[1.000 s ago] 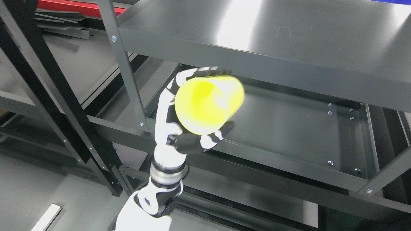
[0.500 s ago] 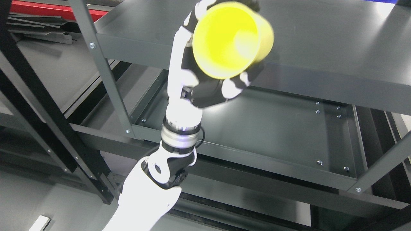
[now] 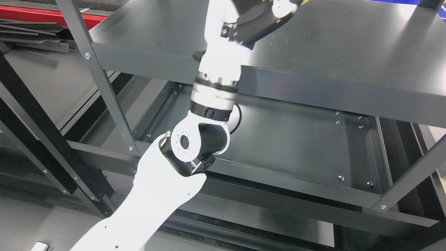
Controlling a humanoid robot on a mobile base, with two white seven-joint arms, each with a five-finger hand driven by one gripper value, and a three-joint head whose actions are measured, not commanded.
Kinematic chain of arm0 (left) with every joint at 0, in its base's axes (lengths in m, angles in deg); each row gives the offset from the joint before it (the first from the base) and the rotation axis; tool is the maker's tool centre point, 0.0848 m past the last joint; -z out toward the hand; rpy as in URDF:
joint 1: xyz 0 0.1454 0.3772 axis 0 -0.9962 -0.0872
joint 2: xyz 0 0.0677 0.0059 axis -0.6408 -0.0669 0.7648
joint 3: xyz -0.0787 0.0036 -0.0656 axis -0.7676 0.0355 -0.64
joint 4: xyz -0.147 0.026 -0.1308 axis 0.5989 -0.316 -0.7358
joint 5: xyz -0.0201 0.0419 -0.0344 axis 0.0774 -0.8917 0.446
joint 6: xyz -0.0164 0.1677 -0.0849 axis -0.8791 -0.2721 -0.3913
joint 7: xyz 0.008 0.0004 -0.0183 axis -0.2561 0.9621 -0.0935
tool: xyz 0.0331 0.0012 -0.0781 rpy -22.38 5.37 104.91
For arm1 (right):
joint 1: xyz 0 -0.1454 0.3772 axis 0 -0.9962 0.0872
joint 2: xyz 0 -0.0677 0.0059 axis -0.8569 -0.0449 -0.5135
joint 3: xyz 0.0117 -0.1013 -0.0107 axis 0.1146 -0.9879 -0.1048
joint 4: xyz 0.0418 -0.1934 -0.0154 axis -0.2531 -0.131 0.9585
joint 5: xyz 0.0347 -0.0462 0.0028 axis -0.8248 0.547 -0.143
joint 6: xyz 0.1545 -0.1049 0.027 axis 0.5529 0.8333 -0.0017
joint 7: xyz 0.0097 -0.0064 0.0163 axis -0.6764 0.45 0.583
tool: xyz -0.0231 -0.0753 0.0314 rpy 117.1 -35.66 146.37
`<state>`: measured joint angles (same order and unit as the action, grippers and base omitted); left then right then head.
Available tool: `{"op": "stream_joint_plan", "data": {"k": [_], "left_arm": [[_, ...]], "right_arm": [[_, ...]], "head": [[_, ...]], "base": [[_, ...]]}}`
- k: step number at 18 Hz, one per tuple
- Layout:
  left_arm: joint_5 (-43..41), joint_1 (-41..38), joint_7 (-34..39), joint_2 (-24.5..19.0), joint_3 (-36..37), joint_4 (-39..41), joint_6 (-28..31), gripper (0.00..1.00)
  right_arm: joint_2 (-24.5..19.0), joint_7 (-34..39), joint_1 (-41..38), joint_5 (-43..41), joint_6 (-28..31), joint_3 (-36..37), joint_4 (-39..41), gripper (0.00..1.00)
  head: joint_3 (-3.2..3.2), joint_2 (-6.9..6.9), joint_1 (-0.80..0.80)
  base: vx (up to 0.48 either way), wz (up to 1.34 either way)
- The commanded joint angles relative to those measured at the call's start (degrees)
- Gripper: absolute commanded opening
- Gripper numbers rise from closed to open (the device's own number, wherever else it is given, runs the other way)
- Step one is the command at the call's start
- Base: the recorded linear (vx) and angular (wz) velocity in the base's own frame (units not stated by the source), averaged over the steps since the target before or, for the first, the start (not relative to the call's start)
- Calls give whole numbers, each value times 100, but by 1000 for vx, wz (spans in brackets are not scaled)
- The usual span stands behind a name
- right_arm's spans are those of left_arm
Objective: Place yellow IKEA cup on middle right shelf
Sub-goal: 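Raise the left hand with the cup up onto the upper shelf, then set the cup down on the shelf and open the left hand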
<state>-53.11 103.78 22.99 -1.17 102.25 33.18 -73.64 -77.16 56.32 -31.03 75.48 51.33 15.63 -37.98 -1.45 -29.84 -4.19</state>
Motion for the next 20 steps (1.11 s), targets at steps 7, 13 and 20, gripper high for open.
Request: {"op": "stream_joint_plan", "data": {"k": [7,13,20], "left_arm": [[318,973,912,-100,117,-587,1944,1],[336,1255,1062,-100,-199,-938,2515,9],[327,1176,1062,-100,-341,-1334,2762,38]], "right_arm": [[100,2,-78,-141,15,-97,0,99],[100,2,-78,-141,15,-97,0,99],[100,2,-78,-141,15,-97,0,99]], "head": [[0,0,0],[0,0,0],[0,0,0]], "base": [[-10,16],[0,0],[0,0]]}}
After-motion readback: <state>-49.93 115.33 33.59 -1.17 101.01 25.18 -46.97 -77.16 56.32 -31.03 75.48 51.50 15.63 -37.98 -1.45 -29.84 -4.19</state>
